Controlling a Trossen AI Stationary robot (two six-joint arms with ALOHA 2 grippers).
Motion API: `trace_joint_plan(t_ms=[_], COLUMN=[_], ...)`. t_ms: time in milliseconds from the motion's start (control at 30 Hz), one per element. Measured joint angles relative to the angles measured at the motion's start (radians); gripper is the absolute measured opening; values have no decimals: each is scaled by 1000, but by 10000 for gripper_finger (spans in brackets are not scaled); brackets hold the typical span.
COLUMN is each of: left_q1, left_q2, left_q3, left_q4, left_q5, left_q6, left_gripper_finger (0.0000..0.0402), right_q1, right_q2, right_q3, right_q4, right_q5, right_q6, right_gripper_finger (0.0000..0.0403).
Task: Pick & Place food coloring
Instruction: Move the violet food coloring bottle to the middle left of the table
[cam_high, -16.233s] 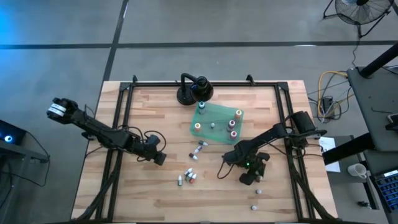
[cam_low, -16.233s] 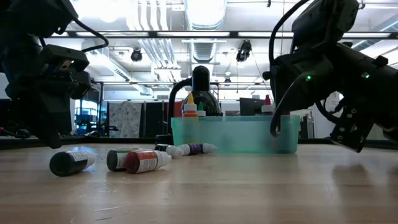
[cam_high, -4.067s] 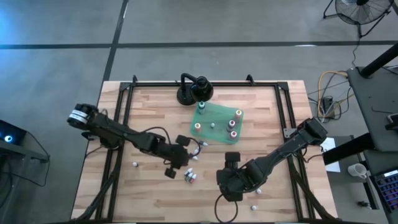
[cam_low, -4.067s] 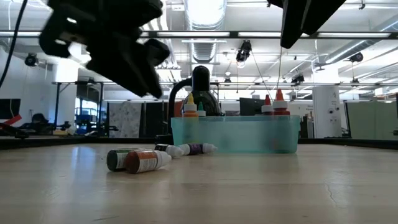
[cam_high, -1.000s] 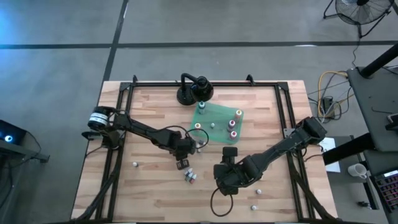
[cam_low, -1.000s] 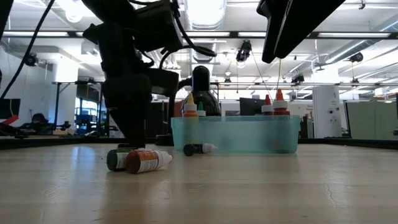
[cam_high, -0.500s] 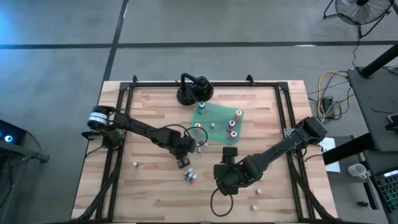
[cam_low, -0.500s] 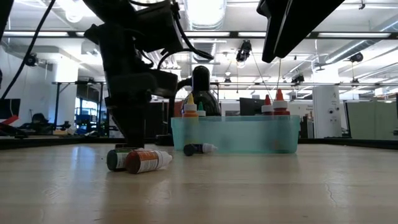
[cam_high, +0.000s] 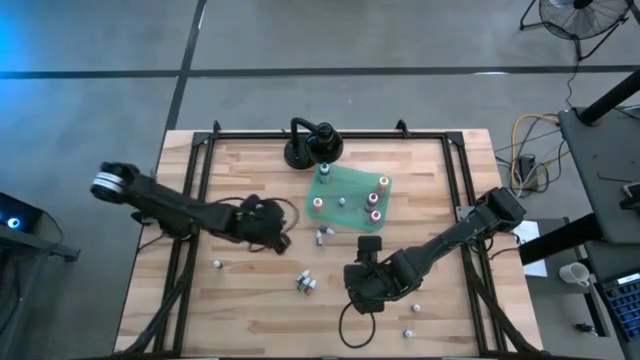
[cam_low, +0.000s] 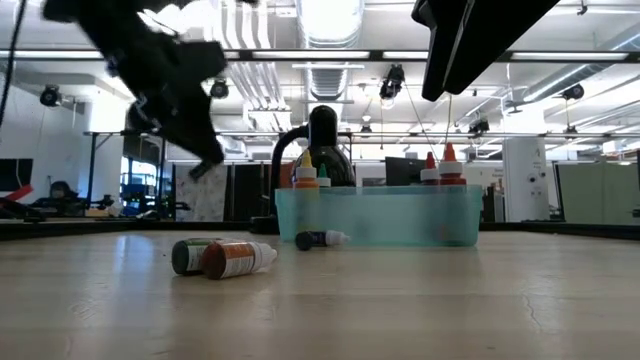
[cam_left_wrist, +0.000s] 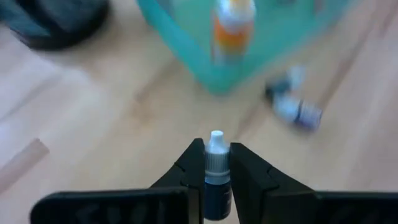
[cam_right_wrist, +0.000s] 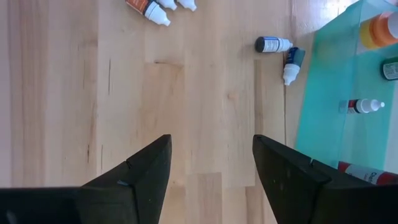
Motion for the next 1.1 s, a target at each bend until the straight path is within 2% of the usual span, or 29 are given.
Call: trace_joint_plan(t_ms=[133, 267, 367, 533, 833, 1100], left_q1=[-34, -34, -34, -33, -27, -26], left_q2=[-136, -218, -240, -234, -161, -44], left_q3=[-200, -398, -497, -567, -608, -633], left_q4=[231, 481, 611, 650, 652, 659], left_q5=[-192, -208, -213, -287, -404, -527], left_q6=[-111, -158, -157, -147, -66, -216], left_gripper_finger=[30, 33, 33, 34, 35, 35], right_q1=[0, 0, 0, 0, -1, -13], right_q2=[0, 0, 0, 0, 0, 0], right_q3=[0, 0, 0, -3, -6, -11], right_q4=[1, 1, 1, -1, 0, 2], right_q5=[0, 0, -2, -3, 1, 128], right_q6=[1, 5, 9, 5, -3, -19], right_gripper_finger=[219, 219, 219, 219, 219, 219])
